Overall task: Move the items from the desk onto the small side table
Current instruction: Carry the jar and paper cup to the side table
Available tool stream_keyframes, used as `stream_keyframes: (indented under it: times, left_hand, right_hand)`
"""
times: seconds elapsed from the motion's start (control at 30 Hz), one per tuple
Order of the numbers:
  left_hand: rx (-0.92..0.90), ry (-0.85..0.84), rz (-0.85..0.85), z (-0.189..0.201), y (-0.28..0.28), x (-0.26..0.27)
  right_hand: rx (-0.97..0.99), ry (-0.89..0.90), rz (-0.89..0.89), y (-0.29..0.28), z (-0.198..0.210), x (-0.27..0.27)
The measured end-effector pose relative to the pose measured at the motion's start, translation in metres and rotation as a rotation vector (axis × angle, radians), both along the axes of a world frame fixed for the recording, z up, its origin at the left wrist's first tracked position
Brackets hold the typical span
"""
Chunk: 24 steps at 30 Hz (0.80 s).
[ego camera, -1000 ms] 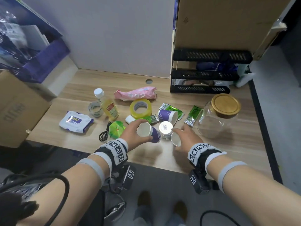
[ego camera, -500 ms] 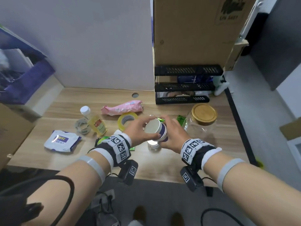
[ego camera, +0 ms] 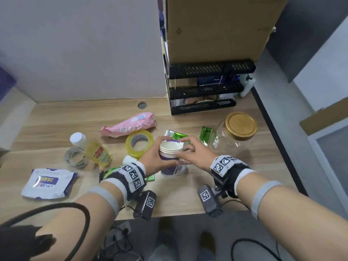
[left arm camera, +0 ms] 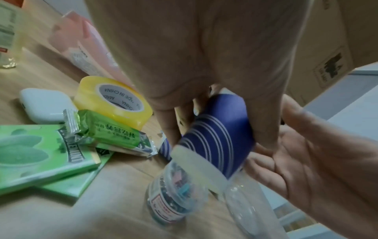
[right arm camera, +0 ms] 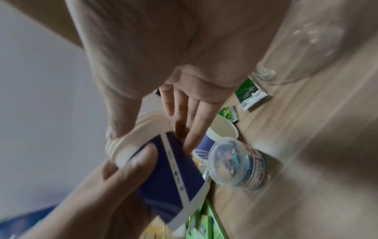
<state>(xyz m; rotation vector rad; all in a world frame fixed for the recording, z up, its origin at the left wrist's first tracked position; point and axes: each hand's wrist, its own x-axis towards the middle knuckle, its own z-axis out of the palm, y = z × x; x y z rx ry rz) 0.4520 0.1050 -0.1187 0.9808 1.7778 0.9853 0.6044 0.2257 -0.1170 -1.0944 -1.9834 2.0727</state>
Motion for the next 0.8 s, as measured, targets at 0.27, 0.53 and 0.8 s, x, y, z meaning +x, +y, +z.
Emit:
stream_keyframes:
  times: [0.27,0.53,0.8]
  left_hand:
    - [-0.068,0.251,-0.015,-0.03,-0.002,-0.07]
    - [-0.051,0.292,-0.11,-0.028,0.004,-0.092]
    - [-0.01,0.26,-0.065,-0.01,0.019,-0.095]
  right_hand:
    - [0.17,-0.507,-0.166,0.015,-0.044,-0.042]
    - [0.283,-0.472,-0.368,0.021,-0.044,-0.064]
    - [0.542,-0.003,-0.349,0.025,0.043,-0.069]
